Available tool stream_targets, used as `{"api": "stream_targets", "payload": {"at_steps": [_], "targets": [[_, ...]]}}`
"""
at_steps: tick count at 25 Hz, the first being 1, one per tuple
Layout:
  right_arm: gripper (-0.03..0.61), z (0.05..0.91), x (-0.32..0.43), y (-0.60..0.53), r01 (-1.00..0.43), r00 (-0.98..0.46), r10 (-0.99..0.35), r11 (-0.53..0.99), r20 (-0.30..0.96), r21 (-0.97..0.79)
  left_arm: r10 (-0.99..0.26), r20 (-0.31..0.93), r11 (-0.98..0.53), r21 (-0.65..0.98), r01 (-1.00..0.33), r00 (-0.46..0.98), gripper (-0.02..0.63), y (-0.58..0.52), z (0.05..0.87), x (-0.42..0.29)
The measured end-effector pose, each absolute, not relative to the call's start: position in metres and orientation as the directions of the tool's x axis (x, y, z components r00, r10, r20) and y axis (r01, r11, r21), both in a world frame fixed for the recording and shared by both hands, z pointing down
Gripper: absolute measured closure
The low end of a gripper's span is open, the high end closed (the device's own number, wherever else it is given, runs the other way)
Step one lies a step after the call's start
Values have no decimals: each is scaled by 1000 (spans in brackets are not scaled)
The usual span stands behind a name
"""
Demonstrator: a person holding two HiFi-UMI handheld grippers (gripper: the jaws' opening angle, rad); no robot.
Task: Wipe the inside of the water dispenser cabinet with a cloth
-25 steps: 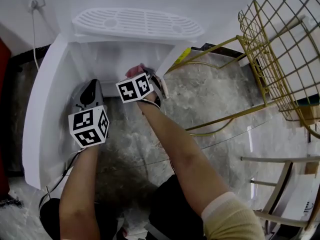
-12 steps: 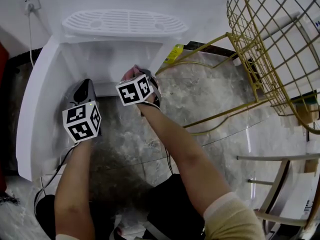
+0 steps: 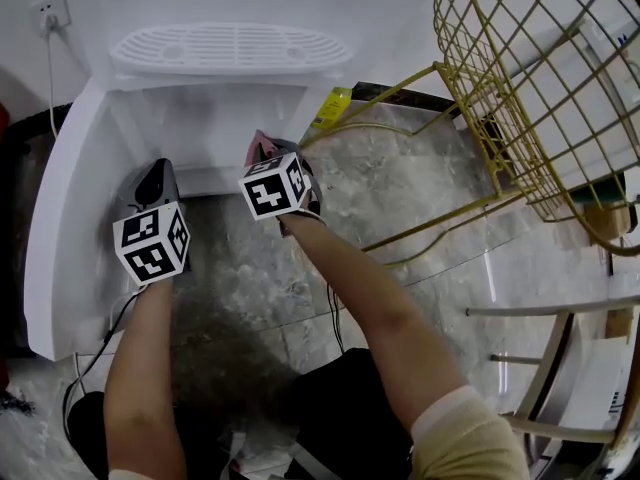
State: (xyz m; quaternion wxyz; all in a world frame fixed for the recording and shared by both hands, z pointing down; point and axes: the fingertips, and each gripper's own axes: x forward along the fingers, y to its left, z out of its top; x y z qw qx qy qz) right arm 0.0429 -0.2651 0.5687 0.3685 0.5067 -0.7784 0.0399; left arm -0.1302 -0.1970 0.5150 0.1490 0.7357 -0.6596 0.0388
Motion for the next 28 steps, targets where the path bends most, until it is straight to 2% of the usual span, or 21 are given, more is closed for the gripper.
{"api": "stream_targets", "payload": {"at_steps": [7,13,28], "targets": [[551,549,48,-256,-848,-346,-768,501,539,170,-959,247,-92,185,-978,137,597,-197,513,-130],[551,550,50,-245,-853,-450,-721,522,527,-14,-959,247,-87,204,-975,137,598,-196,510,-127],[552,532,52,-233,-831,-521,-720,550,458,-81,-964,232,-74,241,-968,131,598,-193,500,-122]]}}
